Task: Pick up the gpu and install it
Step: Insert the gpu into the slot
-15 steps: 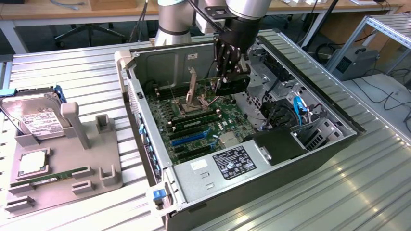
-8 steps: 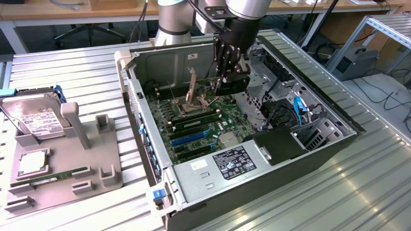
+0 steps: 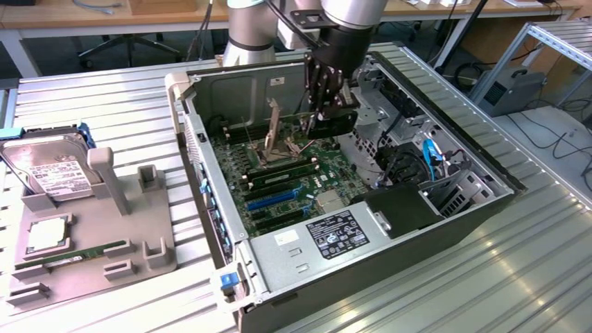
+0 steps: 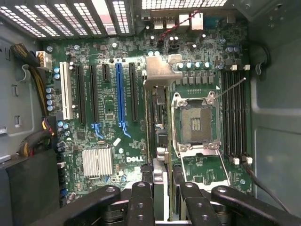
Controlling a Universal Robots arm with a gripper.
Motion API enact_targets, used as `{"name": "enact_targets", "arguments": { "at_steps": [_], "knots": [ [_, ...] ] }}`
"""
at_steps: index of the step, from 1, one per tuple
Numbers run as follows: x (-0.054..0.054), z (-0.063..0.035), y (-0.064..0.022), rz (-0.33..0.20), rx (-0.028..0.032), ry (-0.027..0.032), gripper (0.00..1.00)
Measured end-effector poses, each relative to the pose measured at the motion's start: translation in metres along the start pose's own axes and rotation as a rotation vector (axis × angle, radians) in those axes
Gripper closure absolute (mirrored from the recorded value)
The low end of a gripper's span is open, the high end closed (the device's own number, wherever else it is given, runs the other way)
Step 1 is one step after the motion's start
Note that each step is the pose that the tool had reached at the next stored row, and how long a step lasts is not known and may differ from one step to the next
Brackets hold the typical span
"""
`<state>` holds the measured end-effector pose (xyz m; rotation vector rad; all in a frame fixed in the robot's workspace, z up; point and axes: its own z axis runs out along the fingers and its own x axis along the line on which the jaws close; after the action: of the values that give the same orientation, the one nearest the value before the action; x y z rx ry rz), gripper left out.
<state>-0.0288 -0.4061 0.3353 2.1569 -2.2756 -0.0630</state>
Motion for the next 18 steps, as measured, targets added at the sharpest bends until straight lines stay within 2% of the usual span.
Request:
{"name": "enact_targets", "arguments": {
  "at_steps": [18],
  "knots": [
    [0.002, 0.0009, 0.0095, 0.0, 0.0, 0.0, 0.73]
  ]
}}
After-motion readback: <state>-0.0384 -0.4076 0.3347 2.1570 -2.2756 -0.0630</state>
